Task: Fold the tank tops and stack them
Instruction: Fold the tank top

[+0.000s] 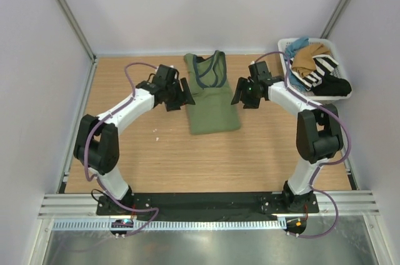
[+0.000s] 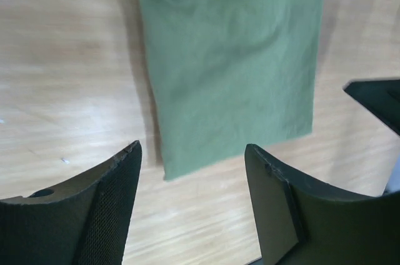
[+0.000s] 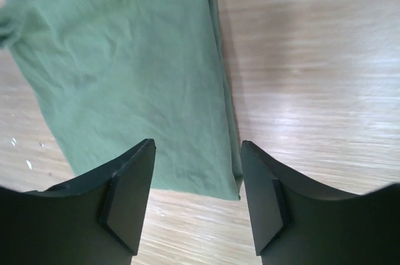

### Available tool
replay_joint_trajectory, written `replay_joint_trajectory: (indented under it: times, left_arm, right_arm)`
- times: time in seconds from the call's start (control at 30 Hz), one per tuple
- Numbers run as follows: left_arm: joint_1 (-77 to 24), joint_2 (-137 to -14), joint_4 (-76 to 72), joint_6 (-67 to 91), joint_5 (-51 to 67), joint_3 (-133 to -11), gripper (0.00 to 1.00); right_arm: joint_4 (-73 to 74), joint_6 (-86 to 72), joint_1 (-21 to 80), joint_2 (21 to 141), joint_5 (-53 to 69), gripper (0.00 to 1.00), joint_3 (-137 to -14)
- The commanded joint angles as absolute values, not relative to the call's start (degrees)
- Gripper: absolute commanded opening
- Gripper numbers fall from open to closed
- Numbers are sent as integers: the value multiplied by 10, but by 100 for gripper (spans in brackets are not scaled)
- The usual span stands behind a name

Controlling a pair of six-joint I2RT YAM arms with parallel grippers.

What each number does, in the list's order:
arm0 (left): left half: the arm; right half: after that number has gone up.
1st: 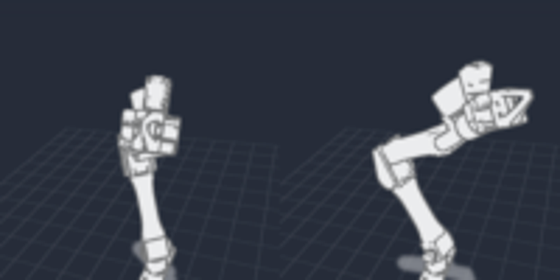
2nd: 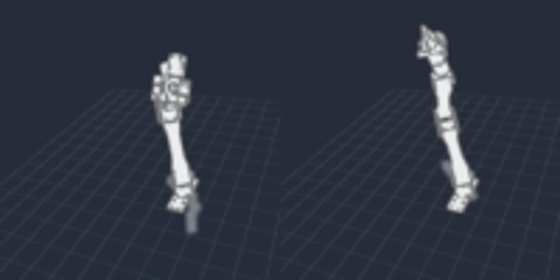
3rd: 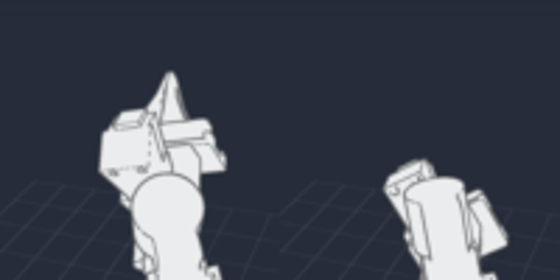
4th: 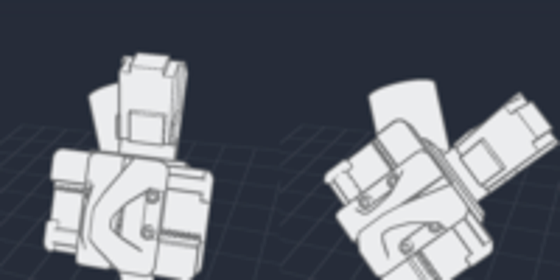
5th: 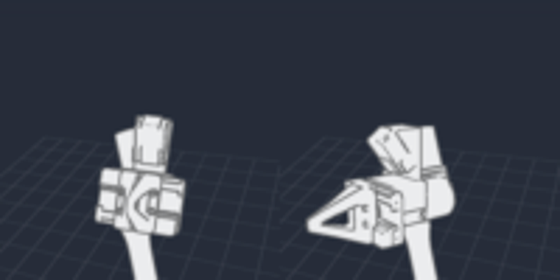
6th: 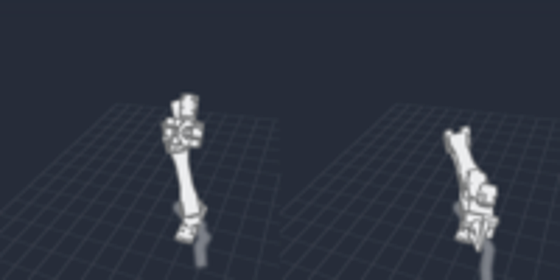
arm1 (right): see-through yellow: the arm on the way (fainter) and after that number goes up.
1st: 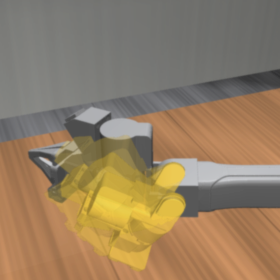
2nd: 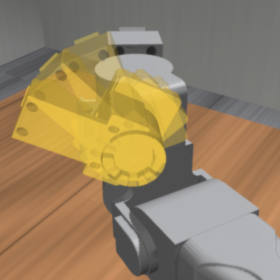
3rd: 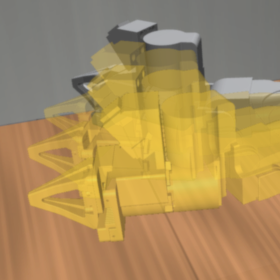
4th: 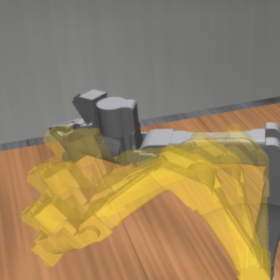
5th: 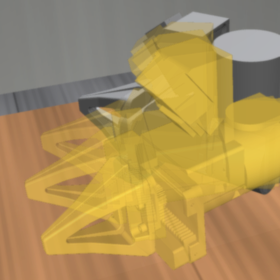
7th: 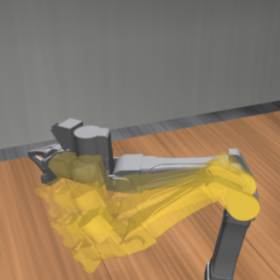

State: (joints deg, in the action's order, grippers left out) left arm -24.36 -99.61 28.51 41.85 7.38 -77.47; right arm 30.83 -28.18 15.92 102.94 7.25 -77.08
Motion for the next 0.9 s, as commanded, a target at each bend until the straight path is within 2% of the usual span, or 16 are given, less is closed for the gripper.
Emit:
replay_joint_trajectory:
  times: [0.0,0.17,0.27,0.3,0.37,0.4,0.43,0.47,0.5,0.53,0.63,0.77,0.87]
  left_arm:
    - [-280,-991,237,435,97,-716,67]
    - [-313,-1003,218,446,100,-686,61]
    - [-326,-1017,212,445,93,-684,59]
    - [-327,-1021,212,446,94,-684,57]
    - [-328,-1032,207,447,105,-683,48]
    - [-329,-1038,204,450,107,-682,43]
    - [-329,-1040,201,451,110,-679,32]
    - [-329,-1041,199,453,110,-677,29]
    - [-329,-1041,197,454,112,-674,28]
    - [-330,-1042,195,454,114,-670,28]
    - [-330,-1035,201,458,107,-657,29]
    - [-330,-1013,221,464,90,-631,33]
    - [-332,-987,221,466,78,-607,40]
  right_arm:
    - [258,-272,161,1014,137,61,-708]
    - [239,-258,162,992,170,49,-636]
    - [230,-257,162,973,170,47,-606]
    - [231,-254,162,973,170,42,-602]
    - [228,-254,161,977,174,35,-594]
    - [225,-254,161,978,175,26,-591]
    - [222,-254,161,982,175,20,-588]
    - [221,-255,162,983,172,14,-585]
    - [221,-255,161,985,172,13,-584]
    - [220,-254,161,989,172,7,-581]
    - [219,-255,162,988,171,1,-570]
    - [214,-257,162,978,176,1,-553]
    - [214,-258,162,972,175,1,-543]
